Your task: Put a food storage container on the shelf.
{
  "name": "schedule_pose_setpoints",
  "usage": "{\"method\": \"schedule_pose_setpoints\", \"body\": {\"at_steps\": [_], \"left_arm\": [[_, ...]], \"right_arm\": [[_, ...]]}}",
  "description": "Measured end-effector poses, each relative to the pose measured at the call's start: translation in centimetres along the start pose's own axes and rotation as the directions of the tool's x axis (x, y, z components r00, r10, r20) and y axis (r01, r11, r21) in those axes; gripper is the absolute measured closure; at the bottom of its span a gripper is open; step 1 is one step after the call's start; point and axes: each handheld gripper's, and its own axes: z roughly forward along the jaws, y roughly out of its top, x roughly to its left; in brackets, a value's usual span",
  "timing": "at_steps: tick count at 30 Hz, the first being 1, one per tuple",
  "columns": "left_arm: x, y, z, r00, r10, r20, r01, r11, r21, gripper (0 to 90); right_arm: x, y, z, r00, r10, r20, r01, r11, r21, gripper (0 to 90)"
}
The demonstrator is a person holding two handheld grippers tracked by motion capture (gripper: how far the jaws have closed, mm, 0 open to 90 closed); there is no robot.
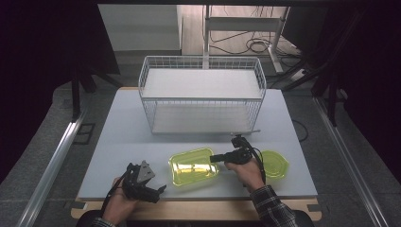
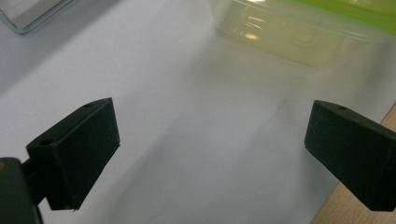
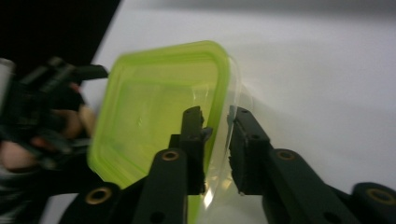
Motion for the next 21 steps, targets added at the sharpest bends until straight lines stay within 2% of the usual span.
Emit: {"method": "schedule_pose_setpoints", "body": {"at_steps": [1,2,5,9,13,21], "left_arm": [[0.0,0.0,0.0,1.0000,0.000,0.000,0.000,1.0000,0.000,2.9],[0.0,0.0,0.0,1.0000,0.001,-0.001,-0.001,1.0000,0.000,3.0],[0.1,0.0,0.0,1.0000,0.000,-0.002,0.000,1.0000,-0.002,3.0],[0.1,0.0,-0.1,1.0000,0.001,-0.006,-0.001,1.0000,-0.004,3.1],[0.2,0.0,-0.1,0.9999,-0.005,-0.010,0.005,1.0000,-0.006,3.1],[0.4,-0.1,-0.3,0.9998,-0.017,-0.014,0.017,0.9998,-0.012,3.1]], "right_arm": [[0.0,0.0,0.0,1.0000,0.000,0.000,0.000,1.000,0.000,77.6],[-0.1,0.0,0.1,0.9997,0.012,-0.023,-0.012,1.000,0.001,79.1],[0.1,0.1,0.1,0.9995,0.011,-0.030,-0.011,1.000,0.000,79.9],[0.5,0.2,-0.1,0.9999,-0.003,-0.012,0.003,1.000,-0.012,80.2],[0.6,0.3,-0.5,0.9996,0.002,-0.028,-0.002,1.000,-0.029,80.2],[2.1,1.1,-1.7,0.9986,-0.043,-0.030,0.040,0.996,-0.074,80.3]]}}
